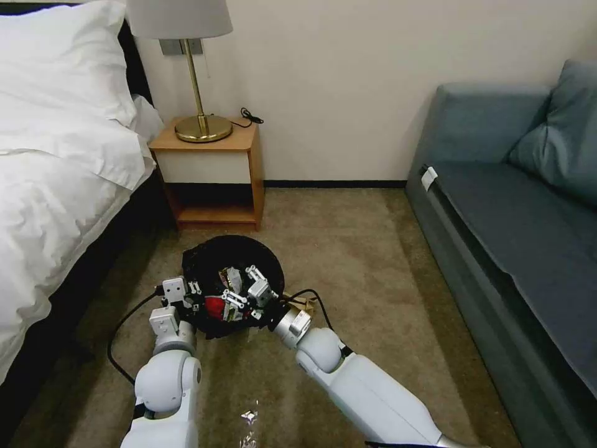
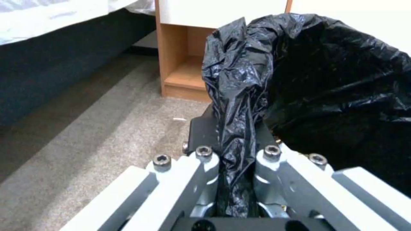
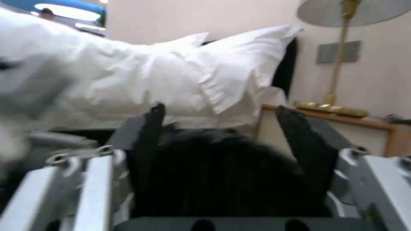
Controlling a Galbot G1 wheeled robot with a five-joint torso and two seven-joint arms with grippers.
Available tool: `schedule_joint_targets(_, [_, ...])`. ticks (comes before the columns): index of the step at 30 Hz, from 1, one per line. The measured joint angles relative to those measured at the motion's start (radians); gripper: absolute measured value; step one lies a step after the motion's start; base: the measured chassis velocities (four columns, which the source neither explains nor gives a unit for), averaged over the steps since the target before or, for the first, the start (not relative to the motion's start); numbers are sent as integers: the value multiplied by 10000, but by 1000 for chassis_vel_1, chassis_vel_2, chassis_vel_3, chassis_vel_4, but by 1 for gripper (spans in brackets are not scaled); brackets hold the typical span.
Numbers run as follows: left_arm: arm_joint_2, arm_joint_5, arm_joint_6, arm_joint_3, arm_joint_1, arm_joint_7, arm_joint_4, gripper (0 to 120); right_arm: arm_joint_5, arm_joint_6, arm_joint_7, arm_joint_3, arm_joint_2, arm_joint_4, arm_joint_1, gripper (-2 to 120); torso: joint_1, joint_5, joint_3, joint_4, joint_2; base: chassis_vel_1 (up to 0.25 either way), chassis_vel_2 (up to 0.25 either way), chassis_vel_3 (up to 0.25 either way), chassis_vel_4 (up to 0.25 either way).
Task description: Pick up the trash bin, then pick up the garbage on the floor and place it into the trash bin.
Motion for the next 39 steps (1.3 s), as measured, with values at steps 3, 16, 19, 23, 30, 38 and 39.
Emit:
schedule_joint_targets(3, [0, -51, -2, -105, 8, 8, -15, 5, 22, -231, 105, 239, -99, -108, 481, 84, 0, 0, 0, 0, 0, 0, 0, 0, 0])
schedule_joint_targets(16, [0, -392, -77, -863, -6, 6, -267, 5, 579, -2377, -616, 334, -1384, -2695, 3108, 100, 0, -1, 1, 0, -1, 0, 0, 0, 0])
schedule_joint_targets(19, [0, -471, -83, -965, -6, -8, -270, 5, 384, -2753, -1061, -4, -1315, -3724, 3610, 100, 0, 0, 2, -1, -1, 0, 0, 0, 0])
schedule_joint_targets(23, [0, -514, -97, -988, 18, -13, -304, 5, -89, -3060, -1408, -467, -1136, -4792, 4199, 100, 0, -1, 1, 3, 0, 0, 0, 0, 0])
schedule_joint_targets(30, [0, -518, -121, -991, -29, -18, -356, 5, -1400, -3061, -2469, -818, -958, -6576, 4745, 100, 0, 0, 1, 0, 0, 0, 0, 0, 0])
schedule_joint_targets(38, [0, -453, -163, -936, -64, -32, -306, 5, -2143, -2457, -4508, -841, -945, -7309, 4738, 100, 0, -1, 0, 0, 0, 0, 0, 0, 0])
schedule_joint_targets(39, [0, -434, -170, -899, -89, -38, -274, 5, -2192, -2313, -4887, -886, -940, -7398, 4716, 100, 0, -1, 0, 0, -1, 0, 0, 0, 0])
